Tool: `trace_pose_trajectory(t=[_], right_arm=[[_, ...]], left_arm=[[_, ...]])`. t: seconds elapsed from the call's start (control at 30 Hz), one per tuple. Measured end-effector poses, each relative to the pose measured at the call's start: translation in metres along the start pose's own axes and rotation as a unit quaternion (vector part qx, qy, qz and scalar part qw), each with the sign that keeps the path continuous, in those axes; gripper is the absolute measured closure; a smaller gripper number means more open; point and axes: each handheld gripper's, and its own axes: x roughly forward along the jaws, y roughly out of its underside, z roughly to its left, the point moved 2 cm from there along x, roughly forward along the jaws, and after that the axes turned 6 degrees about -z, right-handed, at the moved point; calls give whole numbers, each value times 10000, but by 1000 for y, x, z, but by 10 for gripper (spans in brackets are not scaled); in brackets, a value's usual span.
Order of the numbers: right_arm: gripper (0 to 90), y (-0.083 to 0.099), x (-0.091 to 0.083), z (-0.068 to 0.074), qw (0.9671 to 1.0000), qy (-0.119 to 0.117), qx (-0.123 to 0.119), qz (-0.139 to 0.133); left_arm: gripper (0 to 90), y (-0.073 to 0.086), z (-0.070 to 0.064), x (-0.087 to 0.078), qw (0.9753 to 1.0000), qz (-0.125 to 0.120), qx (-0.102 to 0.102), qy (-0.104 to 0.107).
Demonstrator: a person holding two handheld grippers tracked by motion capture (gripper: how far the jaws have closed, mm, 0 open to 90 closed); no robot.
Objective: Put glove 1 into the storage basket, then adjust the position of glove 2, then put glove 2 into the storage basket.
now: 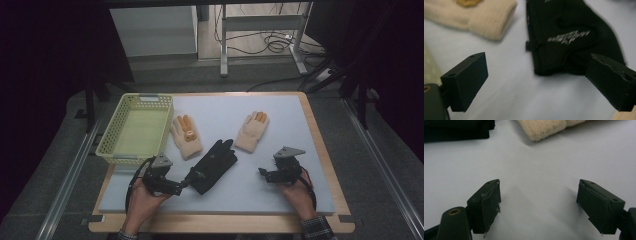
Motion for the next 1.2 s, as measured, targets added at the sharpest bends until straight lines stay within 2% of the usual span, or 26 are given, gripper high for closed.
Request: trace_pose_trajectory(t=[0.07,0.13,0.27,0.33,0.53,0.9,1.2], right_arm=[[189,0,0,0,10000,3,-1,-1],[188,0,0,0,10000,3,1,-1],[188,0,0,0,10000,3,3,-1],[189,0,0,0,10000,3,1,-1],[188,0,0,0,10000,1,5,0],[188,0,0,0,10000,0,6,-1],[188,0,0,0,10000,1,6,-2]], left_arm=[[29,-6,-4,4,9999,83,0,66],[13,-14,-11,14,9996,239,88,145],[2,-22,-17,24,9990,339,130,248],[0,-28,-22,35,9985,433,144,310],[0,-32,-29,51,9971,614,173,404],[0,-28,-35,76,9951,874,260,391],[0,-25,-38,84,9936,1037,360,264]])
